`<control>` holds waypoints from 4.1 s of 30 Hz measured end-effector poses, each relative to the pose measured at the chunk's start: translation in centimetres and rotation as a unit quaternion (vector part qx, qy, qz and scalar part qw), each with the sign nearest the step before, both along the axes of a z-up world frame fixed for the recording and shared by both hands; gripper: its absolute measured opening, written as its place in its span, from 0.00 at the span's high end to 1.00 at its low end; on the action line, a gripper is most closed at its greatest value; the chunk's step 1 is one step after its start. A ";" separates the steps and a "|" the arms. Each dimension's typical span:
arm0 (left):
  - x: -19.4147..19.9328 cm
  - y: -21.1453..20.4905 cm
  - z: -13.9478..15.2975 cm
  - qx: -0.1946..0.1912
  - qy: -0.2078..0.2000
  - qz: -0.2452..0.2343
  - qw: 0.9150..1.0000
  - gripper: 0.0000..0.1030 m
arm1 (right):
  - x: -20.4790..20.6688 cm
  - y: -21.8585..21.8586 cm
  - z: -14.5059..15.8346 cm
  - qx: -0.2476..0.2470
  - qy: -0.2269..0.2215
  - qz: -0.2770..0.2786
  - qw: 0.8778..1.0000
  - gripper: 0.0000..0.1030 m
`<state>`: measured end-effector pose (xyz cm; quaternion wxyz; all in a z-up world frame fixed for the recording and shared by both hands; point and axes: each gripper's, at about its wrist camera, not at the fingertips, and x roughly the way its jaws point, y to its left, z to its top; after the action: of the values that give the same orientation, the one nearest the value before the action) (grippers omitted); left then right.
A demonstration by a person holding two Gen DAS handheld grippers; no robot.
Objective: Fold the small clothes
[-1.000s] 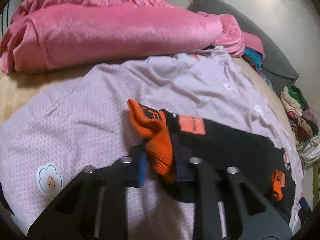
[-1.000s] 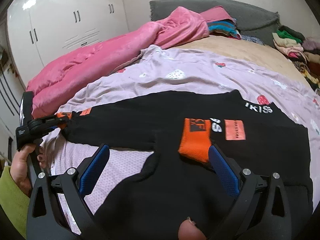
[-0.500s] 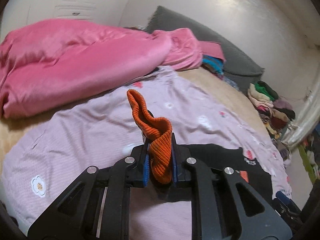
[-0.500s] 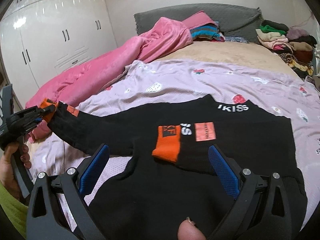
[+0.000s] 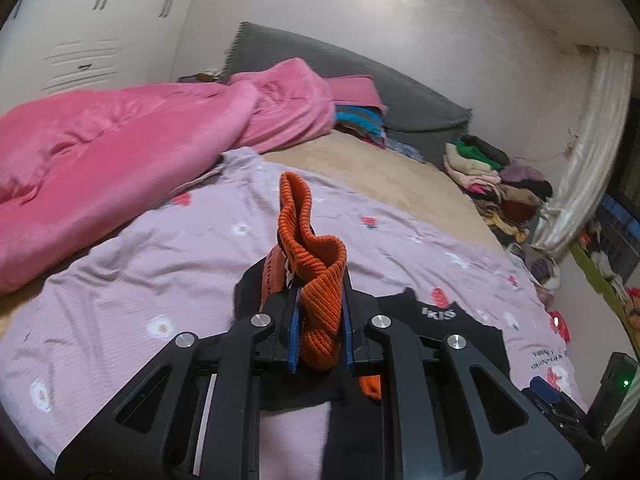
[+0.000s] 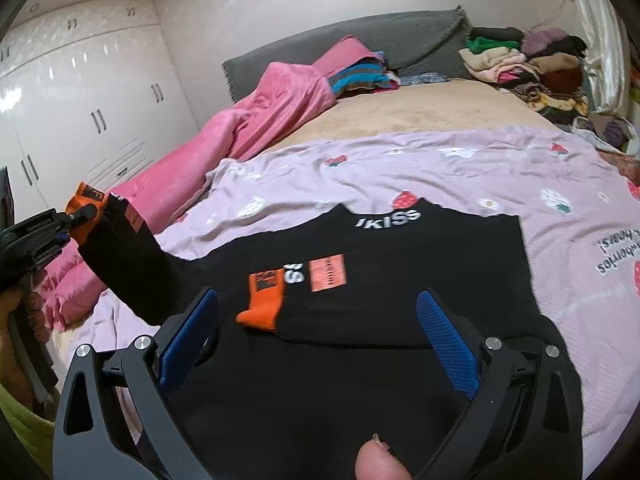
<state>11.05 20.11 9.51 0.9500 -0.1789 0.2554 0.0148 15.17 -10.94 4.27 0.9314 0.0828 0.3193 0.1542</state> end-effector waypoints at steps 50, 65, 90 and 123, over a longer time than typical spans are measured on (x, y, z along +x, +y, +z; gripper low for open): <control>5.8 -24.3 -12.6 -0.027 0.139 -0.358 0.923 0.70 | -1.2 -16.0 -2.8 0.014 0.041 -0.195 0.980 0.04; 5.9 -16.7 -10.0 0.051 0.111 -0.206 0.971 0.12 | -0.5 -9.1 -8.8 0.021 0.155 -0.070 0.985 0.28; 7.5 -7.2 -8.3 0.004 0.091 -0.079 0.993 0.12 | 6.5 -5.3 4.8 -0.107 -0.080 0.059 0.989 0.89; 9.9 -13.4 -12.4 0.065 0.124 -0.147 0.979 0.12 | 7.9 -8.3 -4.3 -0.184 0.014 -0.043 0.982 0.88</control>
<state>20.99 6.67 -2.91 0.9126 -0.0737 0.3930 -0.0859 23.11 -19.26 -0.04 0.9319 -0.0739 0.3514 0.0514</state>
